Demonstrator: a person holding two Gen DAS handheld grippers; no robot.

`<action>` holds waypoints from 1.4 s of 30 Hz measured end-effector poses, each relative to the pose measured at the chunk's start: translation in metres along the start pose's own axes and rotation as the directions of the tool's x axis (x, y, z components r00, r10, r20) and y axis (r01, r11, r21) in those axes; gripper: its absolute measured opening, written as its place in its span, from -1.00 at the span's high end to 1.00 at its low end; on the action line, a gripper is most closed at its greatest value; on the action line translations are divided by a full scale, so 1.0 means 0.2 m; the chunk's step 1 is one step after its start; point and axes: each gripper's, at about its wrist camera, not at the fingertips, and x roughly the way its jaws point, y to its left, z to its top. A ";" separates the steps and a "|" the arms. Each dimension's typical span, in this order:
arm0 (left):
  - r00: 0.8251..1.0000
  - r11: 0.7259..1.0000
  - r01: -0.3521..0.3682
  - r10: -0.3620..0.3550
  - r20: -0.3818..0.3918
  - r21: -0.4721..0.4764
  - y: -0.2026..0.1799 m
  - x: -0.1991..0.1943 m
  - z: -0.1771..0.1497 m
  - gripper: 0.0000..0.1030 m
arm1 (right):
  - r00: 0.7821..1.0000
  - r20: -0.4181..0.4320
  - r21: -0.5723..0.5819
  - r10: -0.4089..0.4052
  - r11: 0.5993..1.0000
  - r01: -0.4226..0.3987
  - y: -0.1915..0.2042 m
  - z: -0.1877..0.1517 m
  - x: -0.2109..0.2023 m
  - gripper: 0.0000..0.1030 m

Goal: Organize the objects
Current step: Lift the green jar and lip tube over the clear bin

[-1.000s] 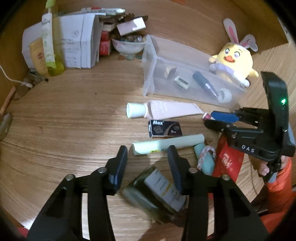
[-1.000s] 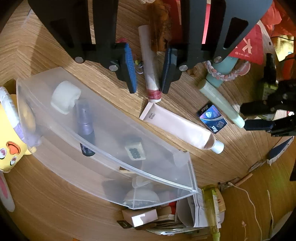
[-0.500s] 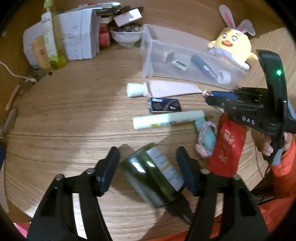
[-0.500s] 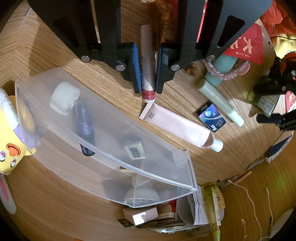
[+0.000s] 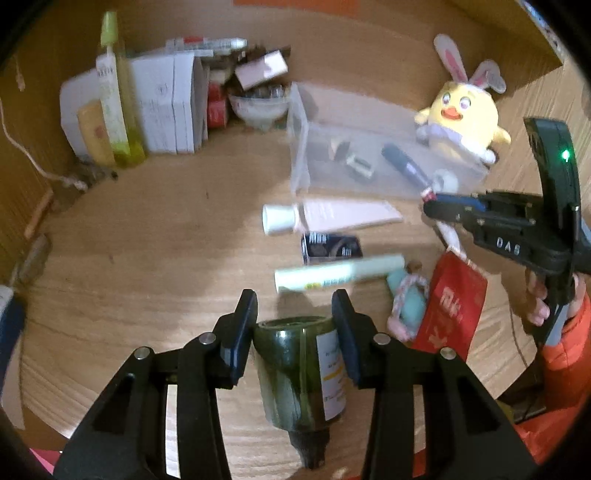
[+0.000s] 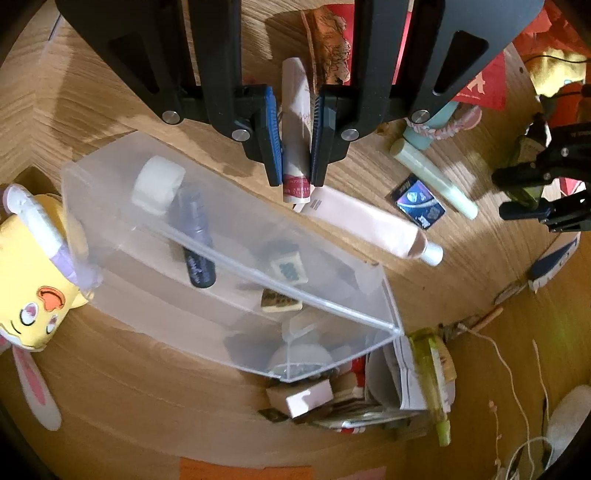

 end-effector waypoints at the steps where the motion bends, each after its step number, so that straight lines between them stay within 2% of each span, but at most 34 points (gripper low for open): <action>1: 1.000 1.000 0.003 -0.003 0.017 0.000 0.00 -0.02 0.02 0.19 | 1.000 0.008 0.007 0.000 1.000 0.000 -0.01 0.00 -0.01 0.73; 11: 0.992 1.000 0.015 -0.014 0.122 -0.004 -0.02 -0.11 0.16 0.20 | 0.995 0.100 0.066 -0.010 0.998 0.004 -0.07 0.04 -0.16 0.73; 22: 0.973 1.000 0.023 -0.024 0.231 0.008 -0.04 -0.22 0.32 0.20 | 0.981 0.193 0.110 -0.035 0.994 0.014 -0.14 0.09 -0.32 0.73; 29: 0.964 0.999 0.049 -0.048 0.261 0.006 -0.05 -0.21 0.45 0.20 | 0.971 0.235 0.132 -0.050 0.991 0.019 -0.17 0.14 -0.37 0.73; 42: 0.960 0.999 0.025 -0.034 0.279 0.034 -0.11 -0.15 0.62 0.20 | 0.956 0.275 0.166 -0.107 0.984 0.062 -0.31 0.25 -0.41 0.73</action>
